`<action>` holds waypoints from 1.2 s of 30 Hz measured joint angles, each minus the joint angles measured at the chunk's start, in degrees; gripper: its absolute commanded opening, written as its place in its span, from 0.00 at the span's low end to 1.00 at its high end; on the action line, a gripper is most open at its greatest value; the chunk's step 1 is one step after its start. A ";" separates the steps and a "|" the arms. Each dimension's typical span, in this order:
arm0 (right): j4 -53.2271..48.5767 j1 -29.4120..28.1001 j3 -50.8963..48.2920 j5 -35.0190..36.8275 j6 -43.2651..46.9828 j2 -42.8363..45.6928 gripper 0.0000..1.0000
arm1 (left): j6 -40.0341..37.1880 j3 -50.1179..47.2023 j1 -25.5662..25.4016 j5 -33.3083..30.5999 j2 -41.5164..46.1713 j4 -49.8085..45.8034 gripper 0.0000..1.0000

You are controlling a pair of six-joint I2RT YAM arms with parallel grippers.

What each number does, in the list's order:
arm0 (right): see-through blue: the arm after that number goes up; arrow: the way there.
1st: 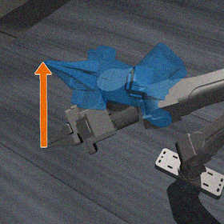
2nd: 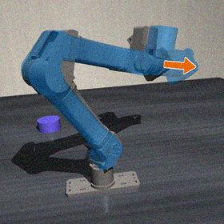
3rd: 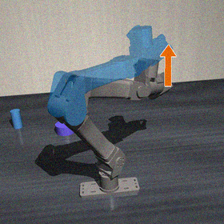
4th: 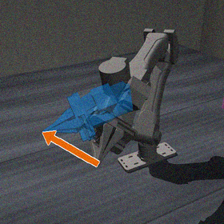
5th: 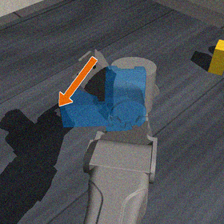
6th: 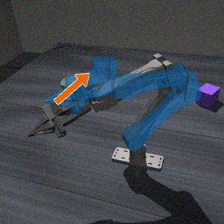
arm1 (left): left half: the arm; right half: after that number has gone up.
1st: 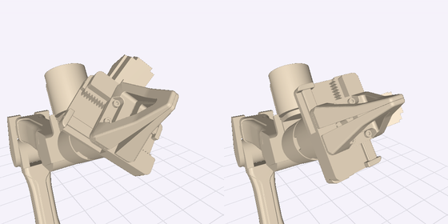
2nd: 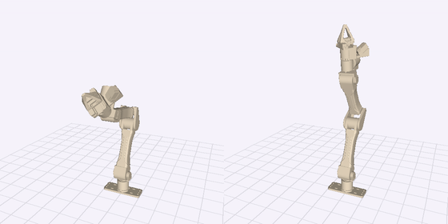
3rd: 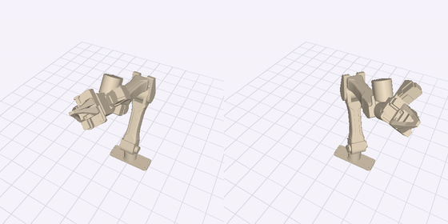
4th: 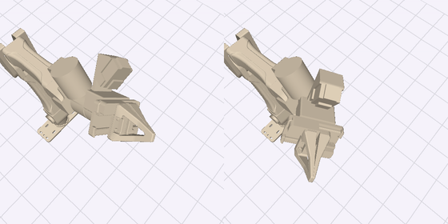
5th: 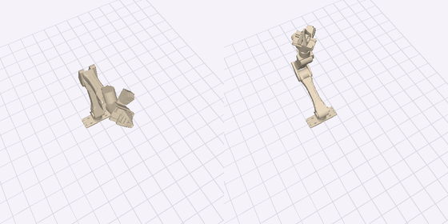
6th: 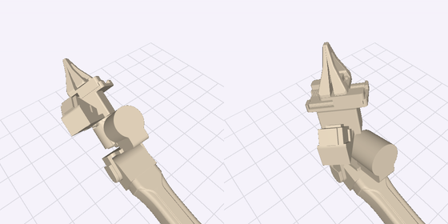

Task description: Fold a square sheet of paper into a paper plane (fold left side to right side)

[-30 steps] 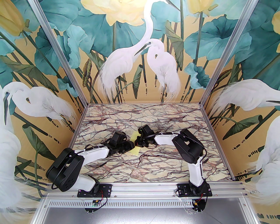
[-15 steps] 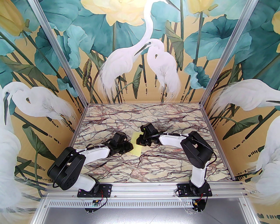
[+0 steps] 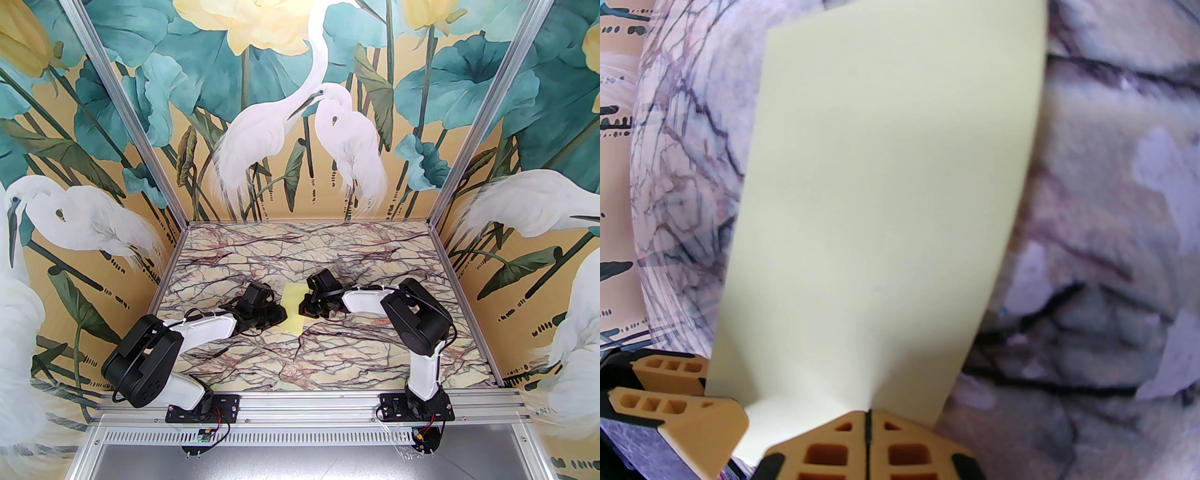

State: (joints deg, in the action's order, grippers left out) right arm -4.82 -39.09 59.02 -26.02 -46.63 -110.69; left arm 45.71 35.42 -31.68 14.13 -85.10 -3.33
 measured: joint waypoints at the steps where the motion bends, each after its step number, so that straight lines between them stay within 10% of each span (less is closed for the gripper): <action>1: 0.07 0.00 0.00 0.00 -0.02 0.00 0.05 | 0.04 0.00 0.00 0.17 0.09 0.22 0.30; 17: 1.66 0.00 -0.07 -0.90 -0.02 -0.63 0.05 | 5.86 -0.07 -0.02 7.15 -1.29 14.80 0.54; 36: 4.74 0.55 -5.95 0.04 -0.52 5.01 0.23 | 10.38 -1.97 0.00 8.76 -3.87 21.42 0.54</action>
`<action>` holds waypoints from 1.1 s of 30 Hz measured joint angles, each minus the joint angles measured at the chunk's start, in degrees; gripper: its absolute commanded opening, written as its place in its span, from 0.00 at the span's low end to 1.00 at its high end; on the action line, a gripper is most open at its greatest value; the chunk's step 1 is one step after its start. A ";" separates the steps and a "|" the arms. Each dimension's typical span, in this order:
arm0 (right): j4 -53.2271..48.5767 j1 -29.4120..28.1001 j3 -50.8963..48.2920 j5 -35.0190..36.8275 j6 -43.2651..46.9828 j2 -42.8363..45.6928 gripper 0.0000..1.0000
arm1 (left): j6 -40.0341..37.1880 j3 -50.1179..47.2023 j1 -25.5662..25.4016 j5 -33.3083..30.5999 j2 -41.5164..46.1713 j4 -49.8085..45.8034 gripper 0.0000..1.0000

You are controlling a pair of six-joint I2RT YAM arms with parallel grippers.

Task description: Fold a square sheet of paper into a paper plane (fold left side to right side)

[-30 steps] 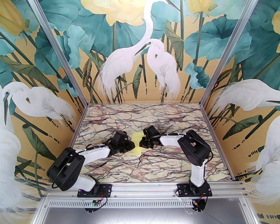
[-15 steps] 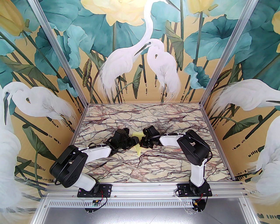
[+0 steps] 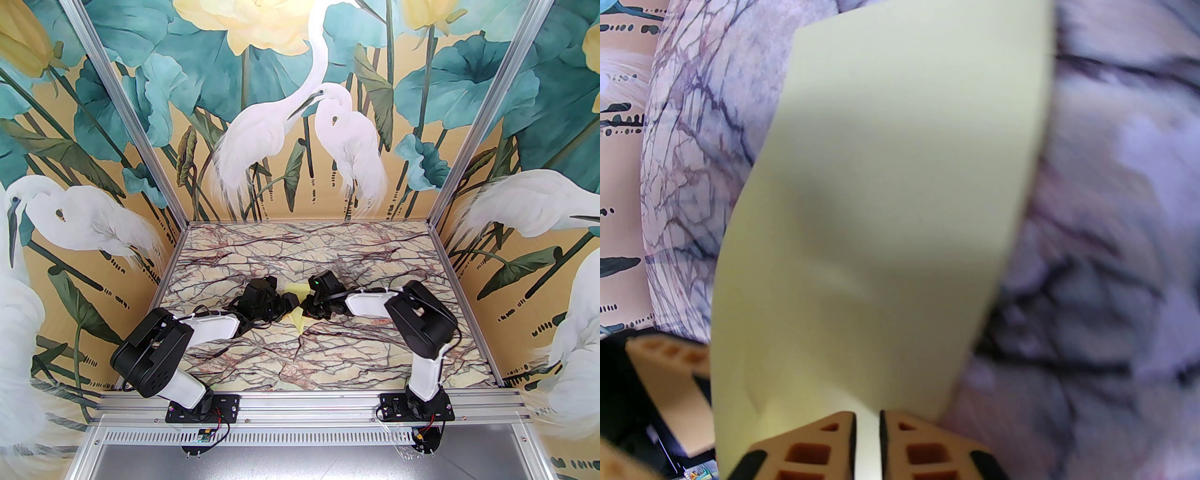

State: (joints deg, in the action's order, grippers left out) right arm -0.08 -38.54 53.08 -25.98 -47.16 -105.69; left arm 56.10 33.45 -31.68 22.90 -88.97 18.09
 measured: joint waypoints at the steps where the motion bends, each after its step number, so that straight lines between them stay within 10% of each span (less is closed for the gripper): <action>1: 0.79 0.07 -1.01 0.11 -0.28 1.05 0.23 | 0.11 0.00 0.00 0.00 0.00 0.02 0.54; 33: 25.97 -0.57 -17.16 2.16 -7.41 11.19 0.33 | 1.40 0.00 0.00 0.02 -1.97 2.29 0.52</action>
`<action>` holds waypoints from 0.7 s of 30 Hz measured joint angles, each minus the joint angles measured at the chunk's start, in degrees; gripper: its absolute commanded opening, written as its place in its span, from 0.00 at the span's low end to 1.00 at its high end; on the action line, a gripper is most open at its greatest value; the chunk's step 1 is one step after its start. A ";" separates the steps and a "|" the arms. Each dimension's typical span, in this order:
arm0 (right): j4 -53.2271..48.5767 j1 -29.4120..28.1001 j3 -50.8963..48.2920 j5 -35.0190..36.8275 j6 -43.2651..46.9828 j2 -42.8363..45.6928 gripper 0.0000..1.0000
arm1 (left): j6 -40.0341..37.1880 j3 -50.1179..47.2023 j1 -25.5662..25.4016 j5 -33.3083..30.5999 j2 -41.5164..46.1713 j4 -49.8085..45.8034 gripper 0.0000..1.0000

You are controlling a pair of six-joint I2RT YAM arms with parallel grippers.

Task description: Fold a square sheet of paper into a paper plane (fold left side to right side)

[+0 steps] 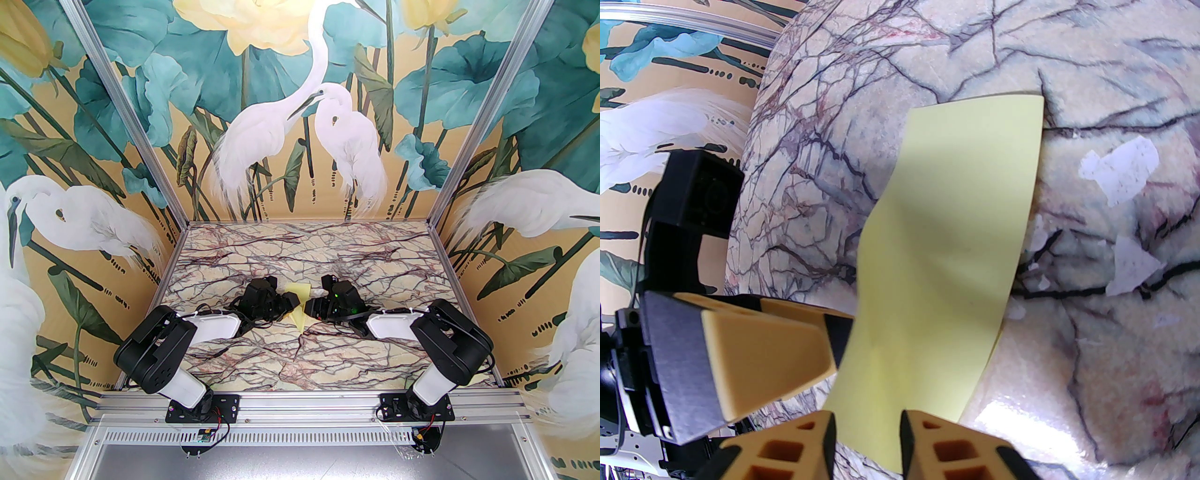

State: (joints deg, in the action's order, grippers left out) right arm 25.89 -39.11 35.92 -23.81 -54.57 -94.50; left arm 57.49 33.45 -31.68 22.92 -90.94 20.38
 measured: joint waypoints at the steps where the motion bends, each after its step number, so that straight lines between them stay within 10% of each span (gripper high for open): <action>1: 0.44 -0.04 -0.11 0.00 -0.09 0.02 0.33 | 0.00 0.00 0.00 0.00 -0.17 0.02 0.52; 14: 1.29 -0.68 -0.98 0.02 -0.33 -0.31 0.30 | 0.00 0.00 0.00 0.02 -0.33 0.07 0.52; 21: -0.28 -0.68 0.44 0.26 -0.44 -2.16 0.11 | 0.00 0.00 0.00 0.02 -0.31 0.04 0.51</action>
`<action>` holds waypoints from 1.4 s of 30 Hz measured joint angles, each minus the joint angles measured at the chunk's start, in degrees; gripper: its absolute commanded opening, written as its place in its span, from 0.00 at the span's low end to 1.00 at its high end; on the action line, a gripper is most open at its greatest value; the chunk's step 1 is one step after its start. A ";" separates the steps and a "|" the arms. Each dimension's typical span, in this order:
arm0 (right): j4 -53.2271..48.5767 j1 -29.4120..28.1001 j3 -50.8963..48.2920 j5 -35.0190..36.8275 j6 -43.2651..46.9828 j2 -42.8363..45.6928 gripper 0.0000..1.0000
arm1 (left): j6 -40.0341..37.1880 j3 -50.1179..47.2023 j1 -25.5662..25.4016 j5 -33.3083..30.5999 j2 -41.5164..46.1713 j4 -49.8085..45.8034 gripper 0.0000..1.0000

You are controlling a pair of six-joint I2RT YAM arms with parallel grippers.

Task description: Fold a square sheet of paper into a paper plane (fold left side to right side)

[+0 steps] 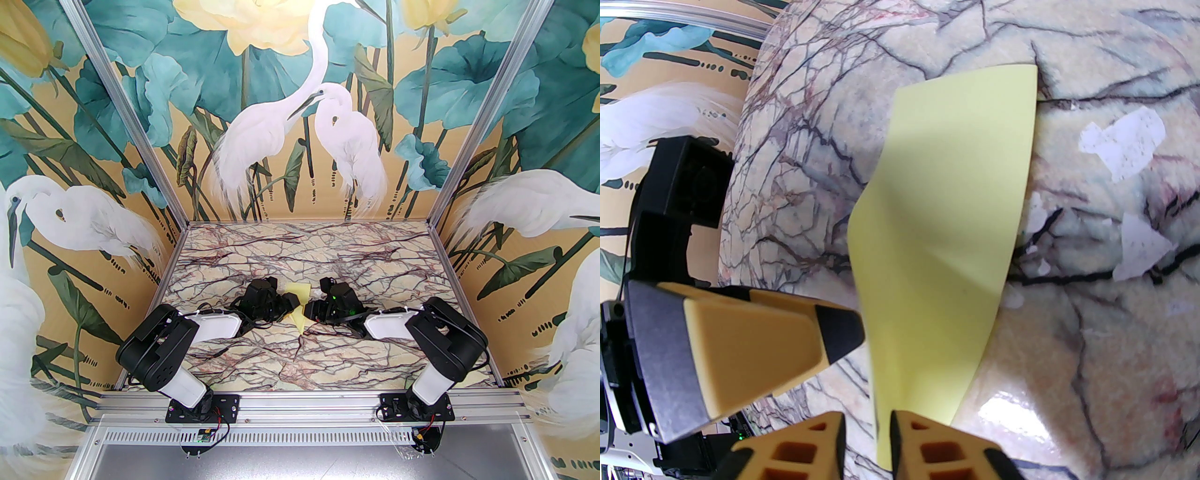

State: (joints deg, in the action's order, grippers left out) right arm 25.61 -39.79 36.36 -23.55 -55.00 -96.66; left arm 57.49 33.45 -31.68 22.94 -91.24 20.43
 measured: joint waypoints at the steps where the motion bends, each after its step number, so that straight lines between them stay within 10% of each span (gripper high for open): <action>1: -0.13 0.00 0.28 0.04 0.02 -0.09 0.11 | 0.00 0.00 -0.02 0.02 -0.02 0.00 0.52; 9: -1.44 0.42 2.82 0.17 0.81 -1.95 0.00 | -0.09 0.00 0.00 0.39 0.09 -0.07 0.48; 19: -3.32 1.31 4.57 -0.28 1.81 -4.66 0.00 | -3.17 -1.60 -0.96 0.42 4.90 -2.29 0.02; 42: -4.92 2.43 6.99 -1.81 3.39 -7.39 0.00 | -3.72 -1.99 -4.90 0.90 -1.53 -3.04 0.06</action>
State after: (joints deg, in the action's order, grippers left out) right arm 20.69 -37.36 43.35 -25.36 -51.62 -104.05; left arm 53.78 31.46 -36.58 23.83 -92.77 17.39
